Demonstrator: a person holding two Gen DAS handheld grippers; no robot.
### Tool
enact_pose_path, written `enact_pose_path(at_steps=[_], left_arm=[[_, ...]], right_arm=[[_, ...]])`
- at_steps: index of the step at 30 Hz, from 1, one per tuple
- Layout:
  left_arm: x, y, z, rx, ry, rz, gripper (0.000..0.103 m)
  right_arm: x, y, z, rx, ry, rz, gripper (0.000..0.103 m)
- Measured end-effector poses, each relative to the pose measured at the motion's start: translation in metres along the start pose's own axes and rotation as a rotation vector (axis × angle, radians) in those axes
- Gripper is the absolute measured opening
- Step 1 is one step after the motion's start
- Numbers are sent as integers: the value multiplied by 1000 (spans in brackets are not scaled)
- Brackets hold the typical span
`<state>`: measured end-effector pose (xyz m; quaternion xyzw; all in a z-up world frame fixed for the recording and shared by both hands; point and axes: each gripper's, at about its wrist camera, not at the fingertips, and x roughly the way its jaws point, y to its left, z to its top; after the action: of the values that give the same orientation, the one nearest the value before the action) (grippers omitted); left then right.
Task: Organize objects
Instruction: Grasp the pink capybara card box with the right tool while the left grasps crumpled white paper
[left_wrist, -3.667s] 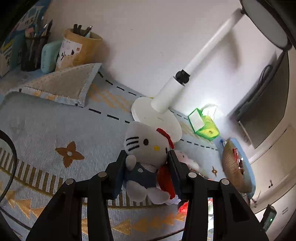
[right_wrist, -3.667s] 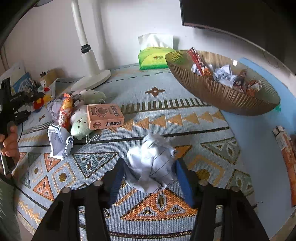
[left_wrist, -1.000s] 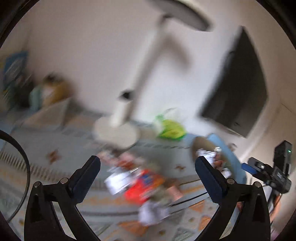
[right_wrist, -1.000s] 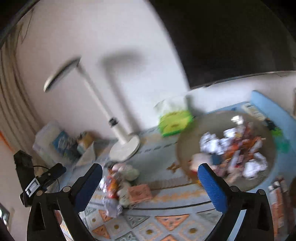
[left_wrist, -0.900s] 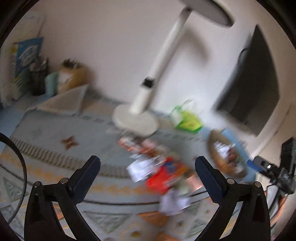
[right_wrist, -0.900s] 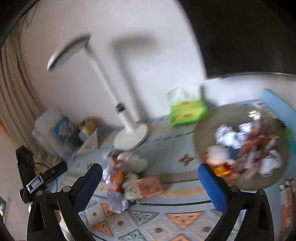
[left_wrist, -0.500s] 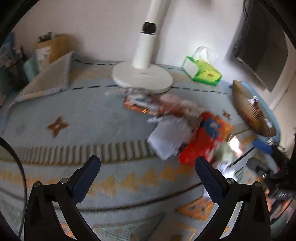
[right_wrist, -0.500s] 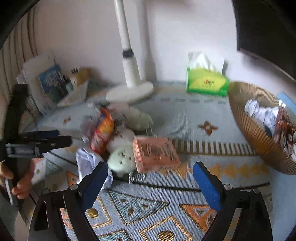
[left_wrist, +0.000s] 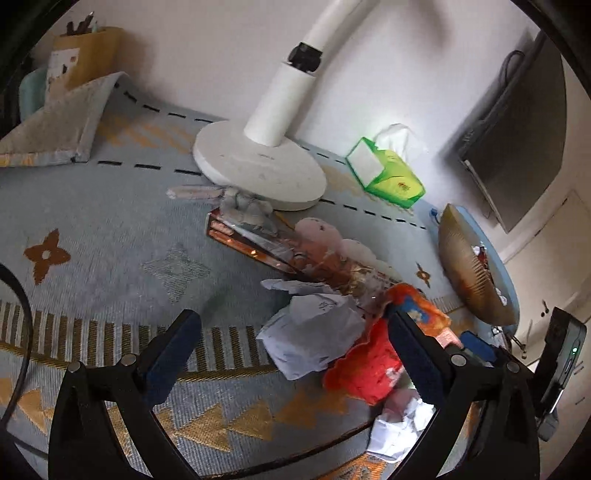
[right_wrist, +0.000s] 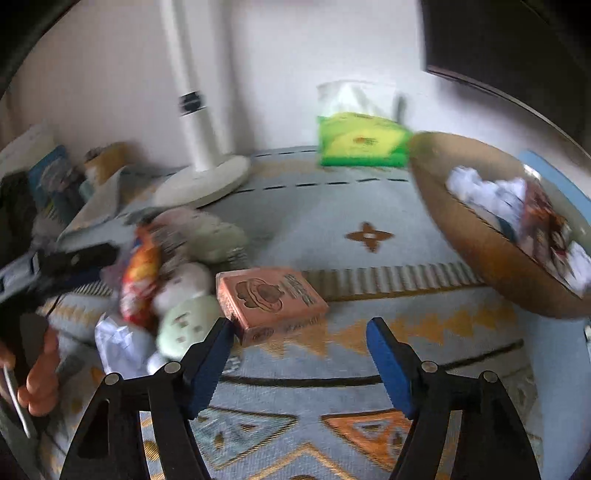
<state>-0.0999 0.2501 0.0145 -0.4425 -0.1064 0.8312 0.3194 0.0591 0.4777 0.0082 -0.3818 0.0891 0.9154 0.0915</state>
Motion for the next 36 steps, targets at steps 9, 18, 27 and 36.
enact_pose_path(at_steps=[9,18,27,36], left_arm=[[-2,1,0,6,-5,16,101],[-2,-3,-5,26,5,9,94],[5,-12,-6,69,10,9,50],[-38,-4,0,34,-162,25,48]], right_arm=[[-17,-39,-9,176,11,-163,71],[0,-4,1,127,97,40,75],[20,19,11,37,105,-106,49],[-12,-14,-9,27,146,56,43]])
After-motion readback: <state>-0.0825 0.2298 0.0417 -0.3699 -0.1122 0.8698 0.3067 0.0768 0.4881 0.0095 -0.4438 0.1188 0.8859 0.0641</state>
